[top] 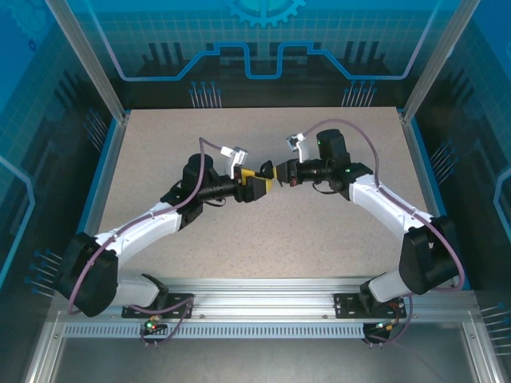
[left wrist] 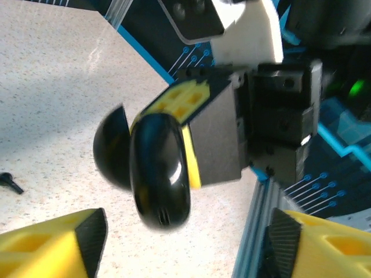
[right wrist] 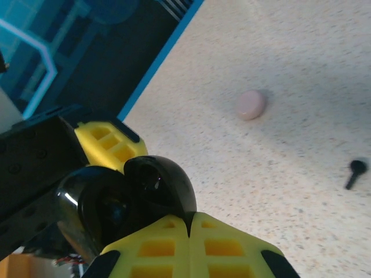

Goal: Insert the wireless bluetooth earbuds into the charging case

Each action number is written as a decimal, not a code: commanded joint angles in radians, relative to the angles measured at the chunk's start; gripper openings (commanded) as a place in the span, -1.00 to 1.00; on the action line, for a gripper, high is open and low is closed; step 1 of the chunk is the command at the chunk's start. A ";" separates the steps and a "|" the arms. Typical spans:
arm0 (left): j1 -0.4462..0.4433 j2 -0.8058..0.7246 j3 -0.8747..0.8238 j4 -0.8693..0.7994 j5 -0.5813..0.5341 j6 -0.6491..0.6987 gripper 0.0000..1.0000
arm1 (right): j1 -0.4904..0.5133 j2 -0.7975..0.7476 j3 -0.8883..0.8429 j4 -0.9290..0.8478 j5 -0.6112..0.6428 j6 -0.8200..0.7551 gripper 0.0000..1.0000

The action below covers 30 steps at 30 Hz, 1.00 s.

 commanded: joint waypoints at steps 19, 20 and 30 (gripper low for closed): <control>0.102 0.103 0.449 -0.860 0.286 0.547 0.93 | 0.090 0.047 0.315 -0.628 0.499 -0.612 -1.00; 0.102 0.113 0.463 -0.875 0.296 0.552 0.91 | 0.098 0.043 0.319 -0.630 0.500 -0.621 -1.00; 0.099 0.178 0.488 -0.864 0.343 0.544 0.61 | 0.189 0.046 0.374 -0.628 0.511 -0.627 -1.00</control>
